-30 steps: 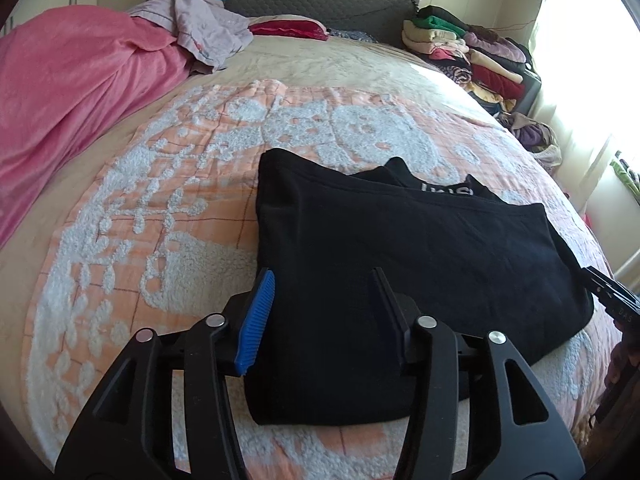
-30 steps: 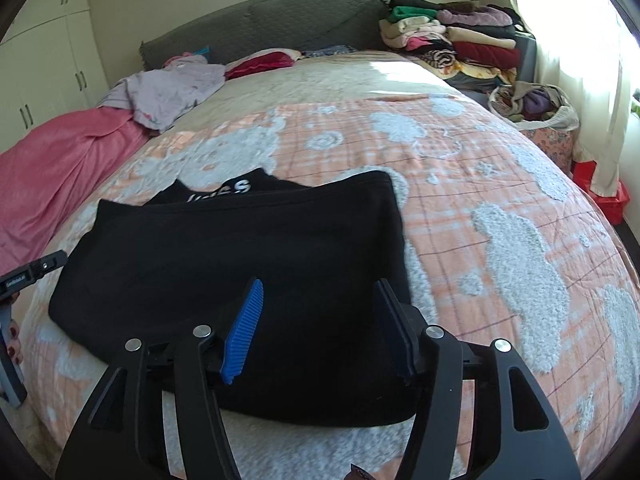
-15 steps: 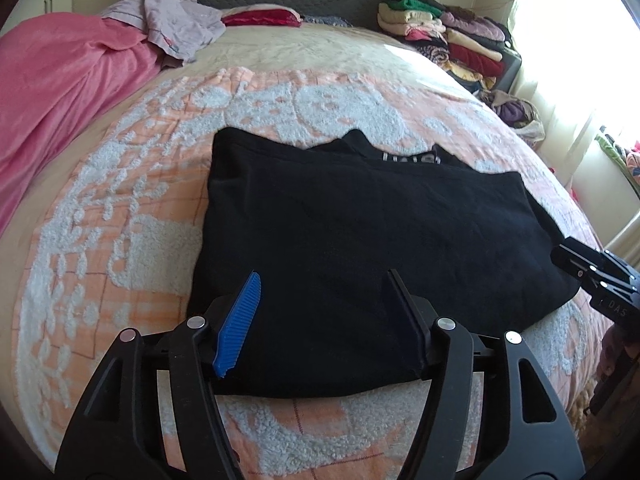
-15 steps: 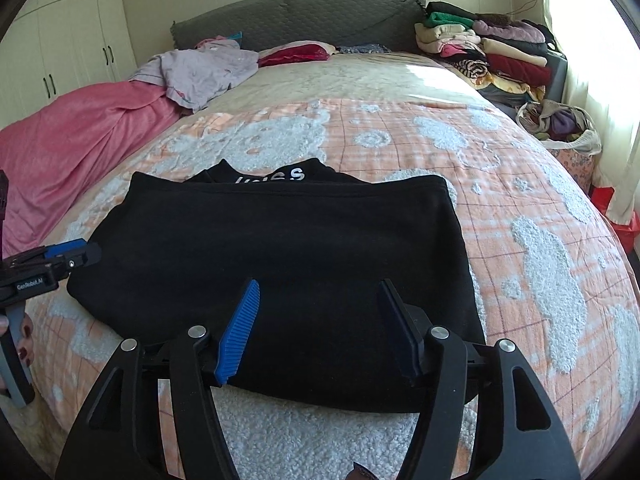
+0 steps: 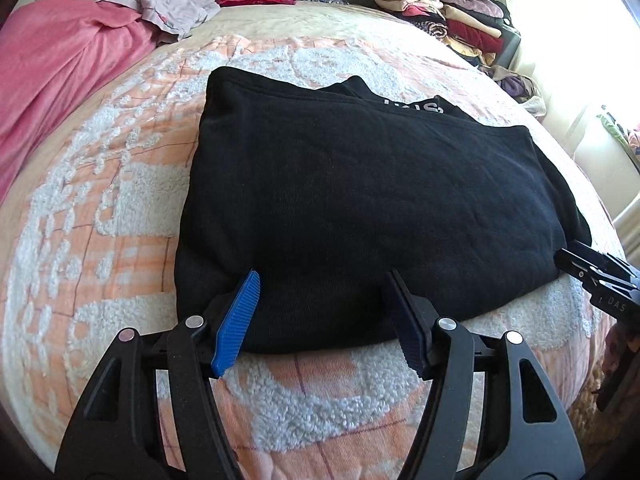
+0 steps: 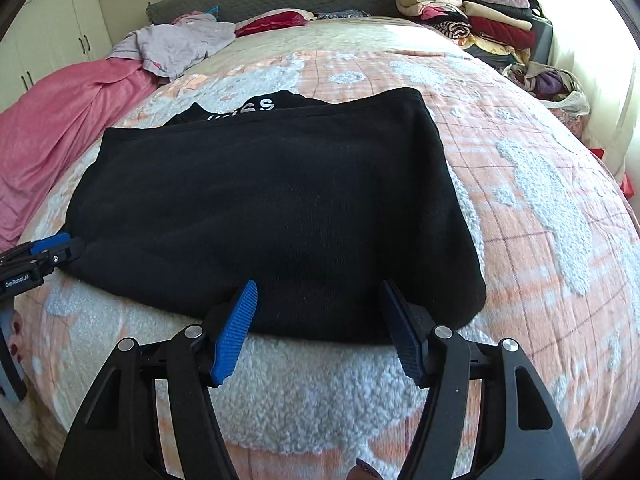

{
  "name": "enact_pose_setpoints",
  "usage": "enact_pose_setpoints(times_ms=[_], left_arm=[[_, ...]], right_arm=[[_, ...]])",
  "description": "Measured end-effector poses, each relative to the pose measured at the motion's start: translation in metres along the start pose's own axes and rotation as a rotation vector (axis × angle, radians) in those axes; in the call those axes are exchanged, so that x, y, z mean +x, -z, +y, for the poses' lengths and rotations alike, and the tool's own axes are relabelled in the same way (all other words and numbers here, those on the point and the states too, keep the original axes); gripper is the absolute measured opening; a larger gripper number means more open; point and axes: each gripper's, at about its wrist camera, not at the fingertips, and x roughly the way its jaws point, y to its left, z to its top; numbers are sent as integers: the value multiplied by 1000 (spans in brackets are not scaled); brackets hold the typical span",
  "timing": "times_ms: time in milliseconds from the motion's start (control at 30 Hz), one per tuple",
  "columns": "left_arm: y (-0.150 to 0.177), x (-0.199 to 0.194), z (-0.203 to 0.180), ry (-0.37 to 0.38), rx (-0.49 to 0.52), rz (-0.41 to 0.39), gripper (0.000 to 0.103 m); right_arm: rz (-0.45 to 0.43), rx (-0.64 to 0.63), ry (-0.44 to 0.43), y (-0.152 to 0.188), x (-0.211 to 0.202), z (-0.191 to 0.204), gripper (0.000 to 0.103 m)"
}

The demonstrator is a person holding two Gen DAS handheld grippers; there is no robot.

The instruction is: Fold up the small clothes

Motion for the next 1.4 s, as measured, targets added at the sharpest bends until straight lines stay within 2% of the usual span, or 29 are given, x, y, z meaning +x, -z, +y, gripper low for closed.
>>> enact_pose_setpoints(times_ms=[333, 700, 767, 900, 1033, 1400], left_arm=[[5, -6, 2, 10, -10, -4, 56], [8, -14, 0, 18, -18, -3, 56], [9, -18, 1, 26, -23, -7, 60], [11, -25, 2, 28, -28, -15, 62], [11, -30, 5, 25, -36, -18, 67], [7, -48, 28, -15, -82, -44, 91]], right_arm=[[5, 37, -7, 8, -6, -4, 65], [10, 63, -23, 13, -15, 0, 80], [10, 66, -22, 13, -17, 1, 84], [8, 61, -25, 12, -21, 6, 85], [-3, 52, -30, 10, -26, 13, 92], [-38, -6, -55, 0, -37, 40, 94]])
